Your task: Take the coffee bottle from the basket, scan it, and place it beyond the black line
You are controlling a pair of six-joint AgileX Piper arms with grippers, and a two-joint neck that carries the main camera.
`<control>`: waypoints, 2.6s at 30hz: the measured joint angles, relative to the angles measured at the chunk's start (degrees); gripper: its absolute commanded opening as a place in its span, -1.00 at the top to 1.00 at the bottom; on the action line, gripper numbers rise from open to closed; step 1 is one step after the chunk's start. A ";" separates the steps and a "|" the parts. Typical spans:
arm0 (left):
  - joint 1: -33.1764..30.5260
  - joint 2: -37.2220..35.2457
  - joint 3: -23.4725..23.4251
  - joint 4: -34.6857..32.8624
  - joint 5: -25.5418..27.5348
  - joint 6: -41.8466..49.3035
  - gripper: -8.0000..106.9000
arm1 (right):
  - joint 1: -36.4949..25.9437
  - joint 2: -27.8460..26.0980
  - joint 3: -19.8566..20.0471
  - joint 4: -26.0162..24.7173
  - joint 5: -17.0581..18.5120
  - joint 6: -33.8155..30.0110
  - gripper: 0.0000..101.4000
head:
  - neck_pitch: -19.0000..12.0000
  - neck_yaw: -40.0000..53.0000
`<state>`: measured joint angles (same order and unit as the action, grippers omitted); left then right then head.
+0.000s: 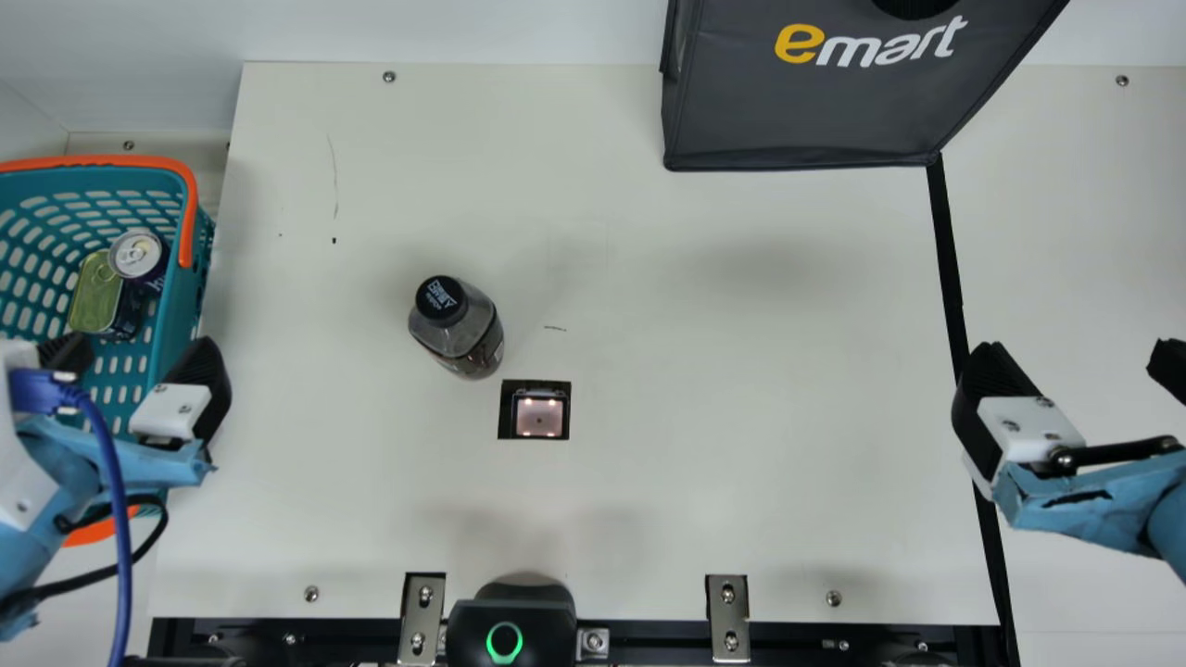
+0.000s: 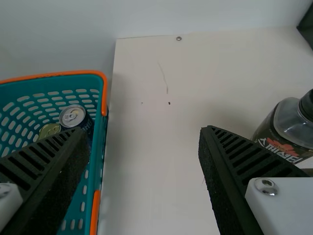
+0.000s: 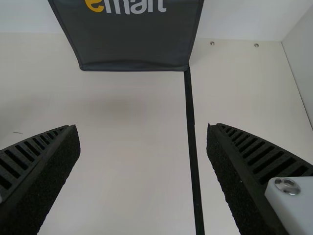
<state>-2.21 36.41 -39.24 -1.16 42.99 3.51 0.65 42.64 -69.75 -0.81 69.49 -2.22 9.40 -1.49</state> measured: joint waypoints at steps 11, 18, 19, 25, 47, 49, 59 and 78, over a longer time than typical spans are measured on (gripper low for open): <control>-5.27 5.10 -3.17 -1.74 -0.42 1.09 -0.71 | 0.00 0.00 0.00 0.00 0.00 0.00 -0.79 | 0.00 -0.09; -9.42 8.80 -4.88 -1.70 -1.74 0.85 -0.71 | 0.00 0.00 0.00 0.00 0.00 0.00 -0.79 | 0.09 -0.09; -10.10 9.37 -5.20 -1.70 -1.99 0.75 -0.71 | 0.00 0.00 0.00 0.00 0.00 0.00 -0.79 | 0.09 0.00; -14.20 12.49 -6.58 -0.87 -2.97 -0.12 -0.71 | 0.00 0.00 0.00 0.00 0.00 0.00 -0.79 | 0.09 -0.09; -27.03 22.99 -11.53 6.96 -4.13 -10.46 -0.71 | 0.00 0.00 0.00 0.00 -0.05 0.00 -0.79 | 0.00 -0.09; -28.02 23.71 -11.82 7.82 -3.79 -12.13 -0.71 | 0.00 0.00 0.00 0.00 -0.05 0.00 -0.79 | 0.09 -0.09; -33.44 27.14 -13.49 12.73 -2.04 -21.35 -0.71 | 0.00 0.00 0.00 0.00 -0.05 0.00 -0.79 | 0.00 -0.09; -42.95 34.71 -18.13 23.16 3.83 -40.45 -0.71 | 0.00 0.00 0.00 0.00 -0.05 0.00 -0.79 | 0.00 -0.09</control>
<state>-45.16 71.13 -57.37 22.00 46.82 -36.94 0.65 42.64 -69.75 -0.81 69.43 -2.22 9.40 -1.58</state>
